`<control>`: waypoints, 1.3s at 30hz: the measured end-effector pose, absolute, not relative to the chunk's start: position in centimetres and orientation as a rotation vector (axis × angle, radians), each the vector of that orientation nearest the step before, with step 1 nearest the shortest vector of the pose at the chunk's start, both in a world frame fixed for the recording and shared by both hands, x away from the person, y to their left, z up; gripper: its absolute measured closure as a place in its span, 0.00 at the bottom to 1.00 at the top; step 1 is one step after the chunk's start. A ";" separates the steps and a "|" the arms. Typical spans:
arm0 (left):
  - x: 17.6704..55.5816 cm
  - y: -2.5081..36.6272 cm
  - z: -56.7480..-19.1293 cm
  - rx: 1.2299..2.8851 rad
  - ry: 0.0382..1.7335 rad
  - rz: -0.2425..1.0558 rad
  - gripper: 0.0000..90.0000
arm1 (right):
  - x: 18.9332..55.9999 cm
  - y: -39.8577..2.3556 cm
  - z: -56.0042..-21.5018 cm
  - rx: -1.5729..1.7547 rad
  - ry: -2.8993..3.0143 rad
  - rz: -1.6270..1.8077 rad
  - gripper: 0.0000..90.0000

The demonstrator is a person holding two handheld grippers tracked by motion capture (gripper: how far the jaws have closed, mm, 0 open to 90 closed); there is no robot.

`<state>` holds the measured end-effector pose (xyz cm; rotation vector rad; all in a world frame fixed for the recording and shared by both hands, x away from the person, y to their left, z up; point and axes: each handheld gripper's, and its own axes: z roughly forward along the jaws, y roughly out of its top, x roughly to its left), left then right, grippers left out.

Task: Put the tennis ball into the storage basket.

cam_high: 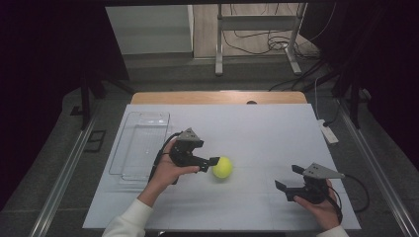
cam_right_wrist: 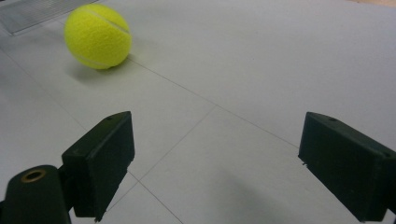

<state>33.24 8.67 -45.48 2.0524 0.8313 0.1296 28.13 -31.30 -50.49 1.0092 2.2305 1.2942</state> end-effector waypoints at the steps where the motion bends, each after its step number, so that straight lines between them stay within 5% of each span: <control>1: 33.3 8.5 -45.6 2.058 0.833 0.124 0.13 | 28.1 -31.3 -50.5 1.009 2.231 1.294 0.12; 39: 35.4 4.6 -48.6 2.220 0.810 0.017 0.09 | 28.2 -31.3 -50.6 1.006 2.238 1.286 0.12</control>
